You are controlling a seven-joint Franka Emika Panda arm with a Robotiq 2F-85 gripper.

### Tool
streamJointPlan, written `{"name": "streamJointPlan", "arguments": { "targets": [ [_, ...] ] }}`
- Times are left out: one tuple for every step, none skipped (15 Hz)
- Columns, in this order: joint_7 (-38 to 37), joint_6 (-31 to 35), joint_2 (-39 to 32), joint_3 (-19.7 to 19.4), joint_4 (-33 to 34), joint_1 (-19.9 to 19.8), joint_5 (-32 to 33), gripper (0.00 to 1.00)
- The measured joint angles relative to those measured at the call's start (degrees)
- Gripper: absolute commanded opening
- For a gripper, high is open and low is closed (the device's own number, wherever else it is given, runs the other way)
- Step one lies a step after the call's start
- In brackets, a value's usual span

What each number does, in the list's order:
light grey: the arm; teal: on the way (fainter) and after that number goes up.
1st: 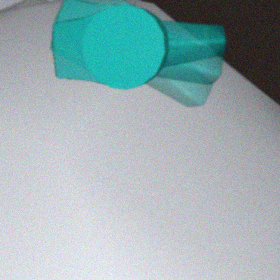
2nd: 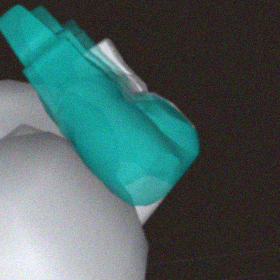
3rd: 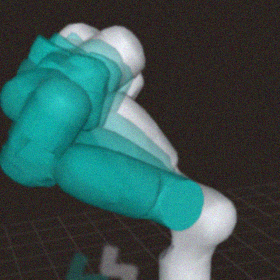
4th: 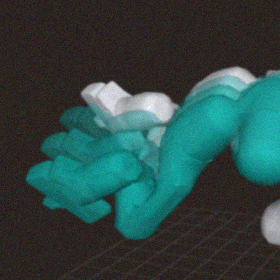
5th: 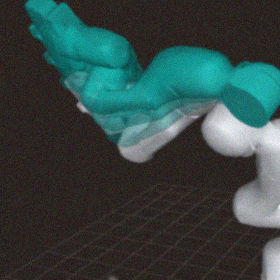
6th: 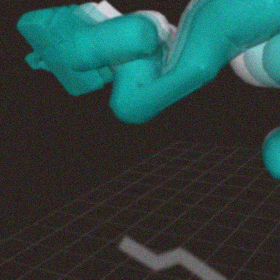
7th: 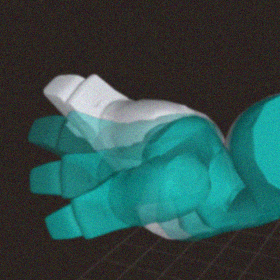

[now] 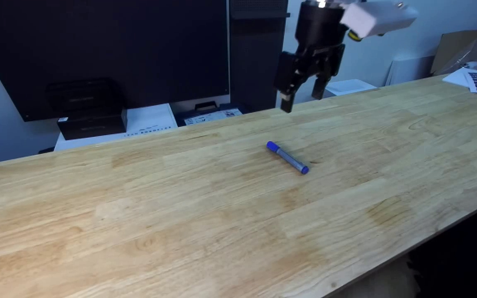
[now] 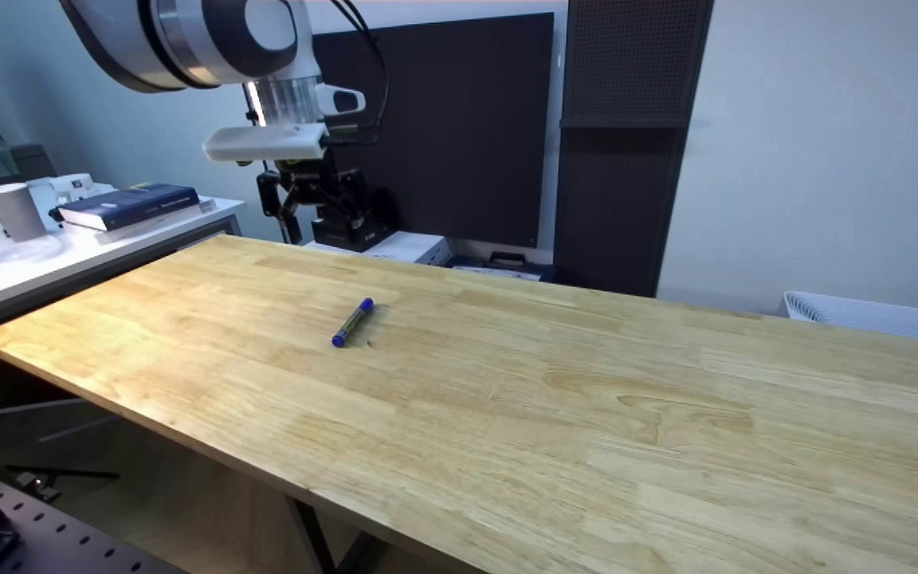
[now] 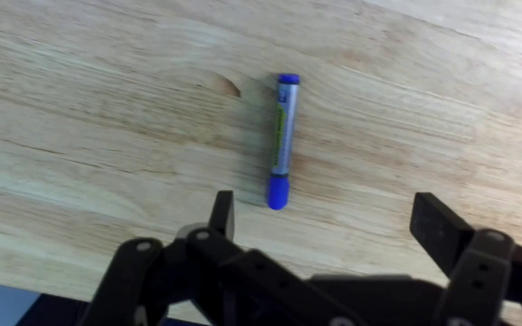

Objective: Move the blue marker to the right side of the table

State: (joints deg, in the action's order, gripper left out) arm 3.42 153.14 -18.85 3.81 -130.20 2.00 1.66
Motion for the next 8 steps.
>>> {"name": "streamJointPlan", "arguments": {
  "targets": [
    [0.0,0.5,-2.2,0.9,1.6,0.4,-1.1,1.0],
    [0.0,0.8,-3.8,1.3,2.8,0.6,-1.6,1.0],
    [0.0,0.9,-4.7,1.4,3.5,0.6,-1.7,1.0],
    [0.0,0.9,-5.0,1.4,3.9,0.5,-1.7,1.0],
    [0.0,0.9,-5.0,1.1,3.9,0.6,-1.2,1.0],
    [-0.5,1.0,-4.9,0.1,3.8,1.1,0.2,1.0],
    [-1.3,1.5,-4.8,-1.3,3.7,1.9,2.1,1.0],
    [-2.2,2.8,-4.8,-2.8,3.4,2.6,4.0,1.0]
  ]
}}
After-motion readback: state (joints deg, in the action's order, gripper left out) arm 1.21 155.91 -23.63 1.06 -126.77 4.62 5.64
